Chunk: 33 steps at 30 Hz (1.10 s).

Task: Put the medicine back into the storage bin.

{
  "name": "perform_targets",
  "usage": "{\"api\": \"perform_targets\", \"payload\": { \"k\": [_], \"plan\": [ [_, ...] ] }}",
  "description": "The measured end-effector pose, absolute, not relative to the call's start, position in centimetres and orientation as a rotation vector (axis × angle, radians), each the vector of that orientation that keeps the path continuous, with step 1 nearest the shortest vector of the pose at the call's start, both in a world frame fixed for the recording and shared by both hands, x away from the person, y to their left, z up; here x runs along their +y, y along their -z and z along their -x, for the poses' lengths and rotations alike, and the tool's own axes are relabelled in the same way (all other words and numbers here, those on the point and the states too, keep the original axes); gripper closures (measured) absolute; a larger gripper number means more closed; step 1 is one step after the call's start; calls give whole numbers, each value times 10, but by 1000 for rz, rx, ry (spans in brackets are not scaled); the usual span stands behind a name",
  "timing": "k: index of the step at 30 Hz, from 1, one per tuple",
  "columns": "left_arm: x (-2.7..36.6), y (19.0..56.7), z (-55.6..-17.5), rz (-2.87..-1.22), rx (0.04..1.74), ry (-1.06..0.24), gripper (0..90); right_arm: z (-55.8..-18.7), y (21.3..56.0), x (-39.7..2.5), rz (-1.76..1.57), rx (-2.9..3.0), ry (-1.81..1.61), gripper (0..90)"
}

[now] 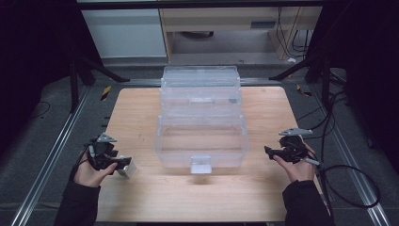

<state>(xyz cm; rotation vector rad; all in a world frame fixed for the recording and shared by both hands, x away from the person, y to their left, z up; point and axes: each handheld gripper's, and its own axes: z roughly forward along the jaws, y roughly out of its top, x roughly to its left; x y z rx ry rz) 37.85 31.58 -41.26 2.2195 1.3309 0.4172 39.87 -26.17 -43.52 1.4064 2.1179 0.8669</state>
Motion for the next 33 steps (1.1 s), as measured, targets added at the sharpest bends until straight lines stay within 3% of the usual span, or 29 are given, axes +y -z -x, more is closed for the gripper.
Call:
{"api": "perform_targets", "payload": {
  "k": [17,33],
  "plan": [
    [308,434,-389,-2335,1408,-325,304,-400,442,-256,-1402,2169,-842,307],
    [308,450,-403,-2406,1478,-227,410,-403,446,-253,-1397,2203,-815,302]
  ]
}}
